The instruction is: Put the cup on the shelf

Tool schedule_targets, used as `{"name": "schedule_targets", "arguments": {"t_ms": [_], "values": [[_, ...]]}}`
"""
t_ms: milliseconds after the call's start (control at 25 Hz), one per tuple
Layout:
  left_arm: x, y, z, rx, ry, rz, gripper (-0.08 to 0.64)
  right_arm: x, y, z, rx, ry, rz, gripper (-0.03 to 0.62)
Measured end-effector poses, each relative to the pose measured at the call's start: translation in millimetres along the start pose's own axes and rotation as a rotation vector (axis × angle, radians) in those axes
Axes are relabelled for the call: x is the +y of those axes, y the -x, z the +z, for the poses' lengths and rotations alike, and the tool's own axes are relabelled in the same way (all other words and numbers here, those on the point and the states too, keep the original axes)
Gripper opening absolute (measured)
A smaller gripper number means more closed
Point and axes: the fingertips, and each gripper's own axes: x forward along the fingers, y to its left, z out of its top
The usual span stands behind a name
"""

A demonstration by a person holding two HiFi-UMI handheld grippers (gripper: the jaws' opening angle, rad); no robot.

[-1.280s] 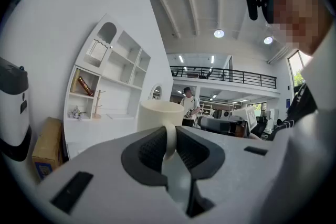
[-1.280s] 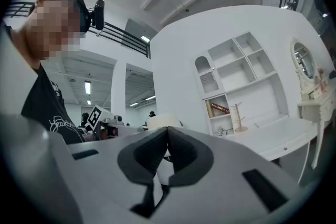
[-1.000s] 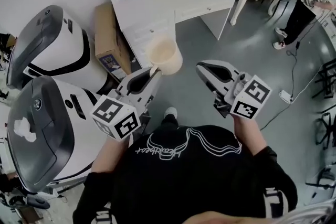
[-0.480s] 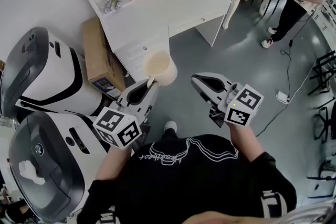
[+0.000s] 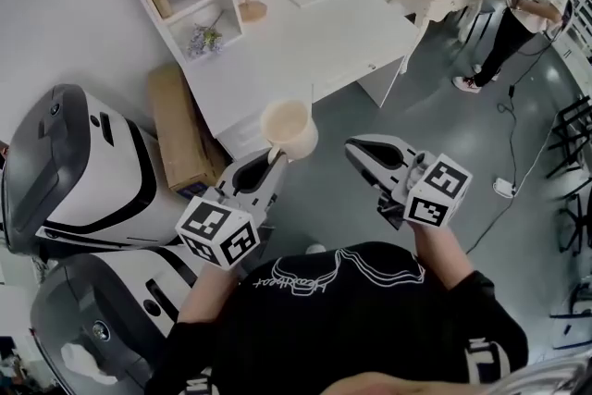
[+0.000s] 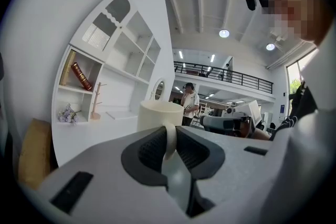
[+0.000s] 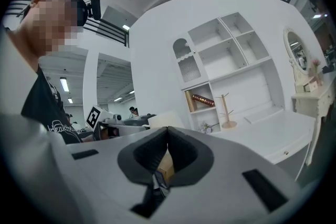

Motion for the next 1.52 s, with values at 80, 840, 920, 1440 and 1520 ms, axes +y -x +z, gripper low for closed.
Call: {"name": "schedule_targets", "arguments": {"t_ms": [80,840,920,1440,1520], "values": [[8.4,-4.0,6.9,-0.006,-0.006,-0.01,0.054,-3.7,-7.4,8.7,-0.015,0.008,-0.007,0.006],[52.3,-108.7,50.5,-0.027,-0.044,0.001,0.054,-116.9,-28.8,56.9,-0.094,0.037,0.021,0.006],[60.8,-133.7,57.8,-0.028,-0.045,0.014,0.054,-143.8,-34.3,64.8,-0.091,0.039,0.036,0.006],[113.1,-284.6,114.7,-0.073,-0.073,0.123,0.054,-303.9,-63.1,114.9,-0.052,0.109,0.144,0.006],[115.3,-296.4,122.1,-0.085,-0.087,0.139,0.054,-317.2,-66.5,118.0,-0.032,0.158,0.15,0.006]]}}
